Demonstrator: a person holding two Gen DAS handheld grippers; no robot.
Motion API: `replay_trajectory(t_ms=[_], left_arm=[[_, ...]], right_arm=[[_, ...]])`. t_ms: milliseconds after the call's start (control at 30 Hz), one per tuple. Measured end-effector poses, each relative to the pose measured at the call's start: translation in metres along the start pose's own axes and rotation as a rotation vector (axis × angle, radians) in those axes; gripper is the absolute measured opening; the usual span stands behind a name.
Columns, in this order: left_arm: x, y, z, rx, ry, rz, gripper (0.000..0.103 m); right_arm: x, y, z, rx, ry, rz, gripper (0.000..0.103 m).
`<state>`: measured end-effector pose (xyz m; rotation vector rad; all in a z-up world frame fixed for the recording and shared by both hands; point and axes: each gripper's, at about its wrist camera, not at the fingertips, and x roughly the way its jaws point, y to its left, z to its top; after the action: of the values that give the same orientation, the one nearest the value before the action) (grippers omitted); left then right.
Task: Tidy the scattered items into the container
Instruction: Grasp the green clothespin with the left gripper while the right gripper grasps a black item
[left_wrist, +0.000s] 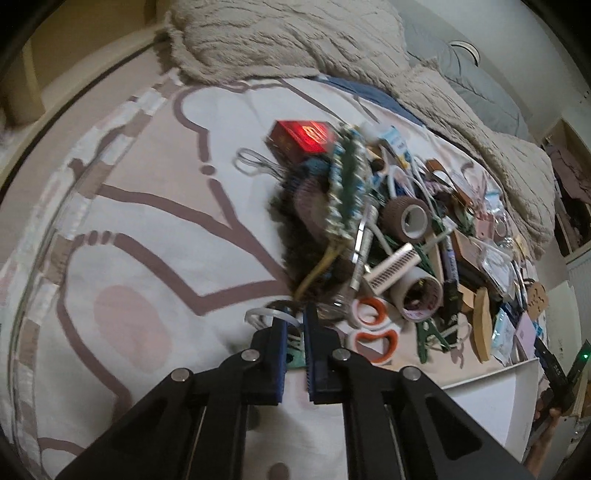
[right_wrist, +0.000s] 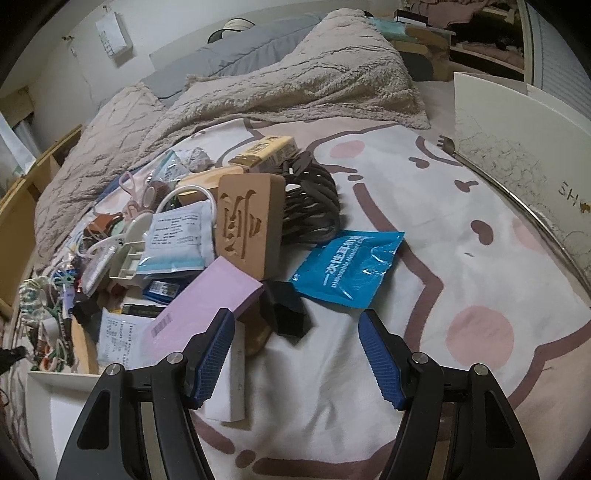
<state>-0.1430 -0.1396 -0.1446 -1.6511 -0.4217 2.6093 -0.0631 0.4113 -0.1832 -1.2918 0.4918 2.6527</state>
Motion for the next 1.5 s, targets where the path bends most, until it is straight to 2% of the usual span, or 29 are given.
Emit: replay_trajectory(t_ms=[100, 300, 467, 600, 800, 1167, 1367, 1500], left_arm=[[-0.004, 0.007, 0.002, -0.012, -0.016, 0.017, 0.009], [-0.013, 0.017, 0.002, -0.024, -0.045, 0.037, 0.009], [-0.018, 0.016, 0.003, -0.008, -0.061, 0.045, 0.009], [-0.022, 0.011, 0.002, 0.019, -0.072, 0.033, 0.009], [-0.032, 0.0, 0.001, 0.057, -0.096, 0.011, 0.009], [-0.045, 0.0, -0.001, 0.056, -0.121, -0.01, 0.009], [-0.046, 0.002, -0.003, 0.058, -0.12, -0.007, 0.009], [-0.035, 0.006, -0.003, 0.058, -0.1, 0.035, 0.011]], right_arm=[[0.002, 0.002, 0.0, -0.025, -0.003, -0.026, 0.07], [0.014, 0.009, 0.0, -0.088, 0.017, -0.072, 0.054], [0.022, 0.02, 0.003, -0.167, 0.007, -0.123, 0.05], [0.022, 0.026, 0.004, -0.196, -0.005, -0.117, 0.03], [0.013, 0.023, 0.003, -0.178, -0.04, -0.132, 0.03], [-0.013, 0.008, -0.002, -0.077, -0.052, -0.086, 0.03], [-0.032, 0.008, -0.007, -0.061, -0.069, -0.052, 0.03], [-0.043, 0.011, -0.012, -0.057, -0.07, -0.015, 0.03]])
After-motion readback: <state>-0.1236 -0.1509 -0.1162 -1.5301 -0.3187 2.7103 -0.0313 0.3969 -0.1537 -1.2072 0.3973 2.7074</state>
